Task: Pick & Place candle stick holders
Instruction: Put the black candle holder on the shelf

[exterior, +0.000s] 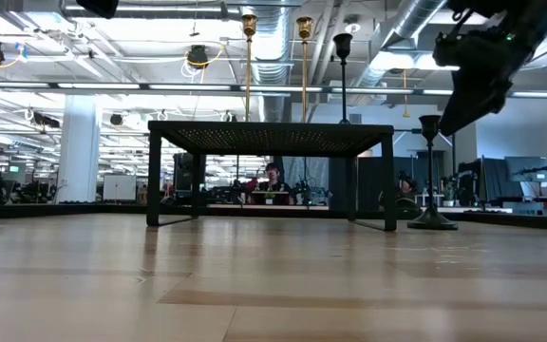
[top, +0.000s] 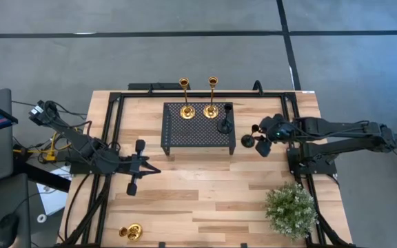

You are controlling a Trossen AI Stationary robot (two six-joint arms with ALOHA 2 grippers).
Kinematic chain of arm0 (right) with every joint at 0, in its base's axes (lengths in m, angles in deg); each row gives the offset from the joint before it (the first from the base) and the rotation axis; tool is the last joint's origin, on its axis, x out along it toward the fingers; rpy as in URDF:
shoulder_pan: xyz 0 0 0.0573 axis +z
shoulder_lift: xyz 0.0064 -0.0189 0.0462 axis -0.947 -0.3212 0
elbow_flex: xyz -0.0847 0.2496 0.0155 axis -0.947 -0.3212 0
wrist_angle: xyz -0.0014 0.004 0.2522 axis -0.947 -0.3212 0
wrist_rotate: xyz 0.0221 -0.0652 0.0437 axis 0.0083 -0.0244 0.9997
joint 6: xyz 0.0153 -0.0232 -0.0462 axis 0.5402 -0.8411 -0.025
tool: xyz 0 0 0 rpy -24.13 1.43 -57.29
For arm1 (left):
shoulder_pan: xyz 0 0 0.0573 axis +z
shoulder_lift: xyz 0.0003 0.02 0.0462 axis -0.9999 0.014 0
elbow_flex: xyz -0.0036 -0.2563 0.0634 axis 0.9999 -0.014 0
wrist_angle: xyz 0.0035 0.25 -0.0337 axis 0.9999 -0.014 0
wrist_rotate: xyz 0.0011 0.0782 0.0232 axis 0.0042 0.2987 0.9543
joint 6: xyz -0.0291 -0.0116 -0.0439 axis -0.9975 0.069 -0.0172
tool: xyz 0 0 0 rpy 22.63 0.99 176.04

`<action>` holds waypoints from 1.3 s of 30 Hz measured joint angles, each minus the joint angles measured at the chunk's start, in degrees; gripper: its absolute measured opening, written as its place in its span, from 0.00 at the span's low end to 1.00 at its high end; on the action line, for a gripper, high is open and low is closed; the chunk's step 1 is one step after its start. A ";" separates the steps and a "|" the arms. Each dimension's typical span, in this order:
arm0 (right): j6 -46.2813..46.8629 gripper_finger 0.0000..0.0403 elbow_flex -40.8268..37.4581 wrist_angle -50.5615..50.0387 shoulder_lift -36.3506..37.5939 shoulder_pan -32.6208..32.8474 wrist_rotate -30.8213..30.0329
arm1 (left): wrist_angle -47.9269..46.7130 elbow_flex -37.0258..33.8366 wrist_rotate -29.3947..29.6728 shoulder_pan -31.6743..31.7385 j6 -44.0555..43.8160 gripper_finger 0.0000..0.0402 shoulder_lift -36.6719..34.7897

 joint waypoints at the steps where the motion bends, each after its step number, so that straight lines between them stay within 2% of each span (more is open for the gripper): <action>1: 0.61 0.41 0.00 0.57 -0.31 -0.02 -0.01 | 0.05 0.00 0.00 -0.02 0.01 0.02 0.15; 9: 8.21 0.48 -0.01 0.09 -6.47 0.57 -0.58 | 0.03 0.00 0.00 0.00 0.01 0.02 1.75; 16: 14.71 0.51 -0.02 0.57 -12.03 2.49 -7.39 | 0.02 0.00 0.00 0.00 0.00 0.02 2.58; 22: 14.95 0.49 -0.02 3.33 -16.42 3.19 -13.55 | 0.03 0.00 0.00 0.00 0.01 0.02 2.55; 27: 12.04 0.39 -0.02 7.60 -18.83 3.06 -13.66 | 0.02 0.00 0.00 0.00 0.00 0.02 2.55; 35: 9.87 0.05 -0.04 6.67 -16.79 4.20 -13.51 | 0.02 0.00 0.00 0.00 0.01 0.02 2.53; 39: 8.72 0.04 0.65 5.56 -13.35 5.59 -13.12 | 0.03 0.00 0.00 0.00 -0.02 0.02 2.55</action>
